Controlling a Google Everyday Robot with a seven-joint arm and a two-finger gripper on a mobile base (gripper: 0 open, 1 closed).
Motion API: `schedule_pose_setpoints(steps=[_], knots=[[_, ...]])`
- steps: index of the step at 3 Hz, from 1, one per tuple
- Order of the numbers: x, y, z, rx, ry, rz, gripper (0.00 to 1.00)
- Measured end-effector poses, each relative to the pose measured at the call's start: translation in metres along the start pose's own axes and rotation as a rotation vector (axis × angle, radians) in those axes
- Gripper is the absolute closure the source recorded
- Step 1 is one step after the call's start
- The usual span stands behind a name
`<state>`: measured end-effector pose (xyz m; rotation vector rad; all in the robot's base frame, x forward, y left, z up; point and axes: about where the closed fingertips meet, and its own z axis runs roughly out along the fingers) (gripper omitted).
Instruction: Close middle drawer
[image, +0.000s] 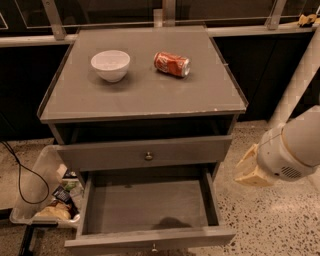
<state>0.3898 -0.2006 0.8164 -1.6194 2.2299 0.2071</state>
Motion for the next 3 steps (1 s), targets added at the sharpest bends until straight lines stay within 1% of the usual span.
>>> schedule_pose_setpoints(steps=[1,2,3], knots=[[0.003,-0.005,0.058,-0.019,-0.034,0.051,1.00],[0.014,-0.007,0.109,-0.005,-0.092,0.078,1.00],[0.011,-0.017,0.110,0.034,-0.104,0.078,1.00]])
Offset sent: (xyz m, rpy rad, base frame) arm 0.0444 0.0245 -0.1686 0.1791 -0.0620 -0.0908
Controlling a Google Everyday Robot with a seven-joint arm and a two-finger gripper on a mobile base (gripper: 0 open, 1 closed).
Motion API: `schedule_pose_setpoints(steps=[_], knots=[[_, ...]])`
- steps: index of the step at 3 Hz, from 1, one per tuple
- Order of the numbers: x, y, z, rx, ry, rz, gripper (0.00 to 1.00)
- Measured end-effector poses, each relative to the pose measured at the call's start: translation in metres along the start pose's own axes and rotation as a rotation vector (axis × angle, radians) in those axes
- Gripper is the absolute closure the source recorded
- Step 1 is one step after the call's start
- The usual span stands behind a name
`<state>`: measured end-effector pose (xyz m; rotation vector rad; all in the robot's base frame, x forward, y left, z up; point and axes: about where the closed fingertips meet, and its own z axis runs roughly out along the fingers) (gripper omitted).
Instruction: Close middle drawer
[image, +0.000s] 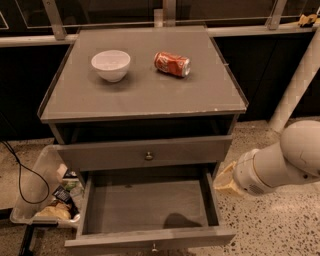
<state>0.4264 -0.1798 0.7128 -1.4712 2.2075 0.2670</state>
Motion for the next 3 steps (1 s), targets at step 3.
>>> schedule_pose_setpoints(steps=[3], knots=[[0.004,0.045,0.071,-0.102,-0.087,0.016,1.00]])
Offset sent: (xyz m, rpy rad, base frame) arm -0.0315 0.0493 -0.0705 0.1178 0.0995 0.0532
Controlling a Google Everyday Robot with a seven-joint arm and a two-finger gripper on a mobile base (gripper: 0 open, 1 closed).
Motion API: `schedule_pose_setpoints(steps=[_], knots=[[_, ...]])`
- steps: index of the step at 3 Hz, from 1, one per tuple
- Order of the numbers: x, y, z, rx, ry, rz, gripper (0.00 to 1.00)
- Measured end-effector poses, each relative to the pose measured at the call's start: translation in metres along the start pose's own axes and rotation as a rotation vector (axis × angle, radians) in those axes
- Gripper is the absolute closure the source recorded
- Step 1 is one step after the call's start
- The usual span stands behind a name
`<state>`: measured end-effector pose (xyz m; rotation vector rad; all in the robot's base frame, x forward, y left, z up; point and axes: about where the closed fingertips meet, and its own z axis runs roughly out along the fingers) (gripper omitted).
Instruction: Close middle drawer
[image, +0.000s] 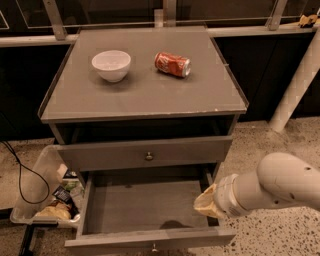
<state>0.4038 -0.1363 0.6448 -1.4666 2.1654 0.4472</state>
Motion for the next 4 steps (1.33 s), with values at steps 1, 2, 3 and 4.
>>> schedule_pose_setpoints(steps=[1,2,3,4], knots=[[0.016,-0.002,0.047,-0.001,-0.055,0.006,1.00],[0.021,-0.005,0.059,0.000,-0.067,0.020,1.00],[0.025,0.007,0.057,-0.010,-0.053,0.001,1.00],[0.041,0.027,0.082,-0.064,-0.037,0.022,1.00]])
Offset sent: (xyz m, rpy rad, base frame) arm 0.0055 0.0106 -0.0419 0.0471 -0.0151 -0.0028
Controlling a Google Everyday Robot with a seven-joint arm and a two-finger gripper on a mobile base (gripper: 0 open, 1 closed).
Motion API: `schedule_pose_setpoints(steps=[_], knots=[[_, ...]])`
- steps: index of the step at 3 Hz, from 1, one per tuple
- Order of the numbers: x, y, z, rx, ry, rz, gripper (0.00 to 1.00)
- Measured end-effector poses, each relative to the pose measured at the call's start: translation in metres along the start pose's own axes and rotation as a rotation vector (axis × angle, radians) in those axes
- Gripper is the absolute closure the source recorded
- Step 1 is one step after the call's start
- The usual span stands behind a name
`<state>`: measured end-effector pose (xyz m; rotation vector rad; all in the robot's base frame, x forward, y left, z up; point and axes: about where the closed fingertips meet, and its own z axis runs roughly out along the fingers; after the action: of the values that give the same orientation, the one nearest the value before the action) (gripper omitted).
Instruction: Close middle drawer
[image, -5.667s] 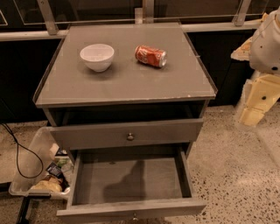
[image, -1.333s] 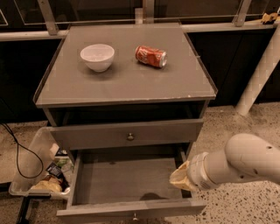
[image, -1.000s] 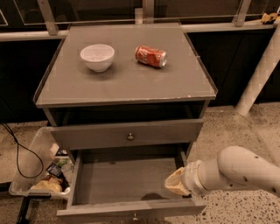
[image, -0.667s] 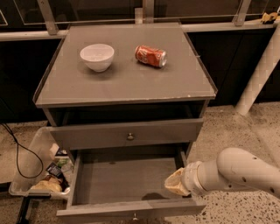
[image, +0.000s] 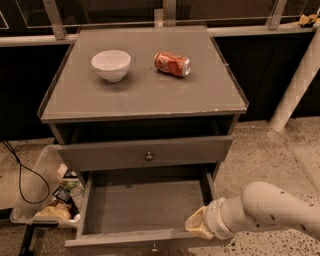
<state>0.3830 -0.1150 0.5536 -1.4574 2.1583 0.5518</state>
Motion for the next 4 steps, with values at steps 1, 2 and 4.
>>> schedule_pose_setpoints(steps=[1,2,4], knots=[[0.013,0.016,0.030,-0.045,-0.011,0.008,1.00],[0.028,0.028,0.063,-0.079,-0.004,0.015,1.00],[0.065,0.023,0.107,-0.073,0.012,0.030,1.00]])
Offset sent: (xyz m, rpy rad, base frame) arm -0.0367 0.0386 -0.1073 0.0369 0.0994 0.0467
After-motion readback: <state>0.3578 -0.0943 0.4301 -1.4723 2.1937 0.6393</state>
